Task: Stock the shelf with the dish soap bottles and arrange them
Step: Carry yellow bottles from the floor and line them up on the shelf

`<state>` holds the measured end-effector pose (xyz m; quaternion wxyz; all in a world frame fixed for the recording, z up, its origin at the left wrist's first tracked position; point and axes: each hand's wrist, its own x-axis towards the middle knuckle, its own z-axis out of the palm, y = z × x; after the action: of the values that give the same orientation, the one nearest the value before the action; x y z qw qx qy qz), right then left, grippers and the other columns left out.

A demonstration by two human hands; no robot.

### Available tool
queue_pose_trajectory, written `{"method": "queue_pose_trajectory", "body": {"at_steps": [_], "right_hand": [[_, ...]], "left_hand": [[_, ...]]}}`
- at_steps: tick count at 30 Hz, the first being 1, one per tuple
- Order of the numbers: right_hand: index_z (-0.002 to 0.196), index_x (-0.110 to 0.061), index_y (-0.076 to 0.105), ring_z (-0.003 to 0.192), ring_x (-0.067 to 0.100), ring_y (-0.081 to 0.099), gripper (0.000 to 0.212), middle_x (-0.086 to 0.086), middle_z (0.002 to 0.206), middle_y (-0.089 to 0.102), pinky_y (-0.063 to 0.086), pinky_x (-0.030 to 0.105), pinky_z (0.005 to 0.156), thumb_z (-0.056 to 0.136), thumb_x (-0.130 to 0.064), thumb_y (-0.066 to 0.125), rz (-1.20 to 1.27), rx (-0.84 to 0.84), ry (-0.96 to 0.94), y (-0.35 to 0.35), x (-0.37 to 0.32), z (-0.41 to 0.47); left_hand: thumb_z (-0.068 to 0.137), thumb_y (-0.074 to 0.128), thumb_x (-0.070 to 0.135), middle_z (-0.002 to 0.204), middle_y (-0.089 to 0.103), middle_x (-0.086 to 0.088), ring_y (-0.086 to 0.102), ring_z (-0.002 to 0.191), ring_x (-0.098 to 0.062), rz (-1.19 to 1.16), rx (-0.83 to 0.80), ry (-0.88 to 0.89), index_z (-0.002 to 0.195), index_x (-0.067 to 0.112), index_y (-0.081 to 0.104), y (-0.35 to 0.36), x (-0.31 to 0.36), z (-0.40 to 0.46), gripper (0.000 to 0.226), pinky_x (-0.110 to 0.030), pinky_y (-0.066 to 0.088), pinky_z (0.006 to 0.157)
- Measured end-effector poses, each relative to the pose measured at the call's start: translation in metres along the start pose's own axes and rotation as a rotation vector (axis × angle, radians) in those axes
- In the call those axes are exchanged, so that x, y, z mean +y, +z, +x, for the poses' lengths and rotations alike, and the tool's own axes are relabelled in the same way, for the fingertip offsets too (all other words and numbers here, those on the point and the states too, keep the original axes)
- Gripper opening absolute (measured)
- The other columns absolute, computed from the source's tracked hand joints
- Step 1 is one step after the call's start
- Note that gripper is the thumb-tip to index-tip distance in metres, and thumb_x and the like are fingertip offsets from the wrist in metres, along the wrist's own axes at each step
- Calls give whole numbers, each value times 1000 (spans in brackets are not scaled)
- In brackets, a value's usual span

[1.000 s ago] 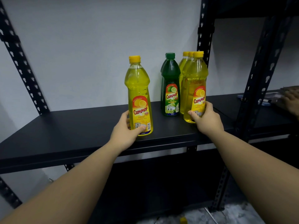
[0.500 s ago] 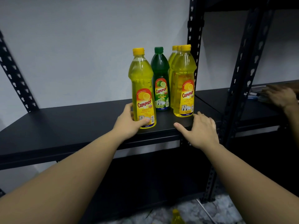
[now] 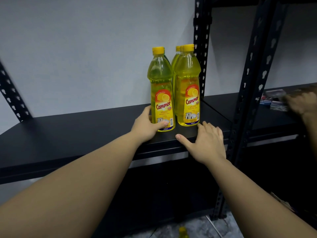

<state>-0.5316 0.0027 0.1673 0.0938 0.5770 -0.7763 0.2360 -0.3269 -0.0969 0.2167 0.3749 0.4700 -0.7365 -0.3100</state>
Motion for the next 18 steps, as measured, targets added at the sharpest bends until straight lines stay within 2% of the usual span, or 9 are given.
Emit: {"method": "queue_pose_trajectory", "body": {"at_steps": [7, 12, 14, 18], "right_hand": [[147, -13, 48, 150, 28, 29, 117, 11, 159, 42, 14, 49, 125, 76, -100, 14, 13, -8, 1, 0, 0, -1], [148, -11, 47, 150, 28, 30, 117, 12, 159, 42, 14, 48, 125, 77, -99, 16, 21, 1, -3, 0, -1, -2], [147, -11, 48, 149, 28, 31, 116, 12, 158, 42, 14, 49, 125, 78, -99, 17, 18, 6, -8, 0, -1, -1], [147, -13, 49, 149, 28, 31, 117, 11, 159, 42, 15, 49, 125, 77, -100, 15, 25, 12, -12, 0, -1, 0]], "left_hand": [[83, 86, 48, 133, 70, 6, 66, 121, -15, -1, 15, 5, 148, 29, 47, 15, 1, 11, 78, -43, 51, 107], [85, 83, 52, 138, 67, 7, 64, 120, -13, 44, 7, 7, 149, 30, 46, 19, 0, 16, 77, -31, 47, 94], [86, 82, 52, 138, 67, 7, 64, 122, -15, 55, 3, 5, 150, 30, 45, 20, 1, 17, 77, -31, 46, 94], [88, 80, 54, 139, 67, 8, 63, 126, -17, 75, -4, -5, 153, 32, 43, 20, 2, 18, 78, -39, 50, 104]]}}
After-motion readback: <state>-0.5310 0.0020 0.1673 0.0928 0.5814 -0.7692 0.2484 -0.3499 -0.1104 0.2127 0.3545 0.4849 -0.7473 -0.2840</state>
